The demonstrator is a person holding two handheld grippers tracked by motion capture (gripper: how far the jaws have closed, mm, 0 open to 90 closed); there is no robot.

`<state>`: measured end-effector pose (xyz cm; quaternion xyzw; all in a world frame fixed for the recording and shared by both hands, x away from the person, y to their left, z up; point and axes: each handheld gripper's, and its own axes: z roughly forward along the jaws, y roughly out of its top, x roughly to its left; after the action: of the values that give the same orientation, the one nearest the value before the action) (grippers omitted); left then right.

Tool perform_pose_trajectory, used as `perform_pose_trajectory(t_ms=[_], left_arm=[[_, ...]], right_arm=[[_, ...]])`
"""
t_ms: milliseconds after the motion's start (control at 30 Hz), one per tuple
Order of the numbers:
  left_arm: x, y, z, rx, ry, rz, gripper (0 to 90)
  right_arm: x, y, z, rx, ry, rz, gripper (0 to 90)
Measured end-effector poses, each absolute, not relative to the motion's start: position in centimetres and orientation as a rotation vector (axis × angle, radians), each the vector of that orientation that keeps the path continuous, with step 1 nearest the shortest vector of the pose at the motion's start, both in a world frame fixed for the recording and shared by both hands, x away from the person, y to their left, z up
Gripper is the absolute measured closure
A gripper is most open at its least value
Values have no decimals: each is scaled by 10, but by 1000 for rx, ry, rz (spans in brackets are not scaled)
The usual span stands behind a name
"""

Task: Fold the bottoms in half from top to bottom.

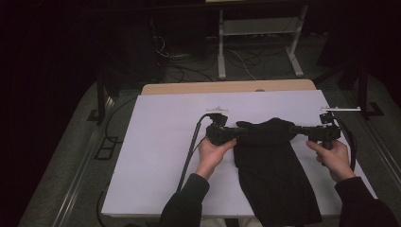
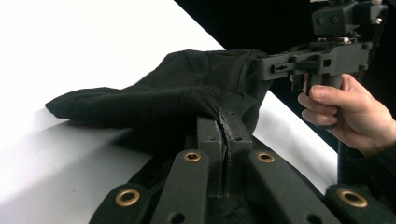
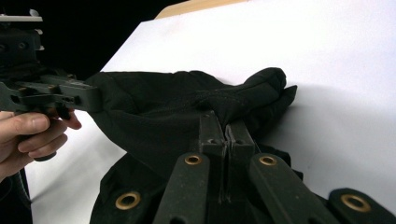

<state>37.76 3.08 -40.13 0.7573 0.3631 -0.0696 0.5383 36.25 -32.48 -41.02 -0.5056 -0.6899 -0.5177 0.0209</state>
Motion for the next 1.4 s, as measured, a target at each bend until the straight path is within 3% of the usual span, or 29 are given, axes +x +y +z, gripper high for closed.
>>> perform_pose_trajectory(t_ms=[1400], left_arm=[[340,29,-442,1815,832,-237,865]], right_arm=[[327,-326,-427,-1603,-2212,-1370,860]])
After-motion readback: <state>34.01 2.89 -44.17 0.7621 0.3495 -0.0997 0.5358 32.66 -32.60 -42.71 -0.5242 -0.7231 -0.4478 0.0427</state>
